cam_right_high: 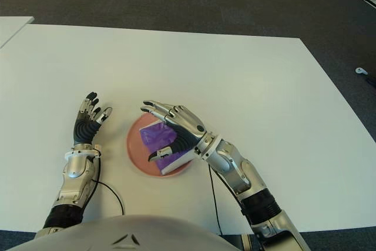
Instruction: Put the tissue paper into the plate.
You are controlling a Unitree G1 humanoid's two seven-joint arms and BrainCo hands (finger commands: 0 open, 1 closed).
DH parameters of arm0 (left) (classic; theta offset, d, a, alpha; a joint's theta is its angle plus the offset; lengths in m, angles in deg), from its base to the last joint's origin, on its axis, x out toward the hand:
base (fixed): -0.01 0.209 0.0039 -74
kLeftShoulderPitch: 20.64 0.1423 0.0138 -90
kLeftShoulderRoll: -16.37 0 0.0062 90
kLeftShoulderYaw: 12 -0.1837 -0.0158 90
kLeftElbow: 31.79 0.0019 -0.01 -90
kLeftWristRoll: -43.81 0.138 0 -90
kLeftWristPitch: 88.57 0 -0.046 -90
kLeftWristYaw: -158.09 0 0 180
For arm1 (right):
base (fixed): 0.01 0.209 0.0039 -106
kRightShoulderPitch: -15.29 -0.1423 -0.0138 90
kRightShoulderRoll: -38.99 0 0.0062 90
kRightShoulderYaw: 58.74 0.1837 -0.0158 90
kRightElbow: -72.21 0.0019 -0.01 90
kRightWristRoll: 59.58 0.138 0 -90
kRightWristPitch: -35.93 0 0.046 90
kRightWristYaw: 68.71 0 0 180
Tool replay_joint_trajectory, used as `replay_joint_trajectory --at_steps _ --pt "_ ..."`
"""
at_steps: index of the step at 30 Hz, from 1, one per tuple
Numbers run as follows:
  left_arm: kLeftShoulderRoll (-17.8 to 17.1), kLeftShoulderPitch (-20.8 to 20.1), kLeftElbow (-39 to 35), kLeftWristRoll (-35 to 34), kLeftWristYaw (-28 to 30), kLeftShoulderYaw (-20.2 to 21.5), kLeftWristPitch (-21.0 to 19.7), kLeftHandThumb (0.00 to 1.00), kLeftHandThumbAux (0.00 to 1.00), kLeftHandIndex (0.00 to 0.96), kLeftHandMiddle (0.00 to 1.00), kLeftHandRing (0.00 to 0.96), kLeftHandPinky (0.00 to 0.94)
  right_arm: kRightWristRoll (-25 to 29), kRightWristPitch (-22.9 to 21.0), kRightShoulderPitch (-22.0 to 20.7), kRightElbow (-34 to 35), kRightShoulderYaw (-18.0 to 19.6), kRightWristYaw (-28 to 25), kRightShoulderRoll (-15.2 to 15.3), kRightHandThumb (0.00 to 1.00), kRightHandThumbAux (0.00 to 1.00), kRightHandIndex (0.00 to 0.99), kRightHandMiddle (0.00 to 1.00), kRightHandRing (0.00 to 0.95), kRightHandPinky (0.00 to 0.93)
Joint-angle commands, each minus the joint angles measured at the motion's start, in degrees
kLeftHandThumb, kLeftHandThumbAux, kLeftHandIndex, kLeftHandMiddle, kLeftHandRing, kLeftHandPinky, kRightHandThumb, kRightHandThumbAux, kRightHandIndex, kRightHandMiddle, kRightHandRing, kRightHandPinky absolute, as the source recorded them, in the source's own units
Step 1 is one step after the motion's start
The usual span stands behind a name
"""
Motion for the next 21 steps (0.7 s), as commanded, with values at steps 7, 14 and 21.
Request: replay_joint_trajectory --at_steps 7,14,21 --pt "0.5 1.3 2.5 0.0 0.0 0.2 -1.6 0.000 0.632 0.000 0.000 0.000 0.000 13.1 -5.7 -2.0 4.2 7.5 -8.5 1.7 0.077 0.257 0.000 0.000 0.000 0.000" --pt "0.5 1.5 2.0 0.5 -0.3 0.2 -1.5 0.000 0.634 0.000 0.000 0.000 0.000 19.9 -14.5 -1.7 11.1 13.7 -11.8 0.9 0.095 0.259 0.000 0.000 0.000 0.000" --pt "0.4 1.9 1.5 1.1 -0.5 0.1 -1.9 0.000 0.633 0.000 0.000 0.000 0.000 22.0 -11.5 -1.3 2.2 18.9 -3.7 -3.8 0.114 0.244 0.000 0.000 0.000 0.000"
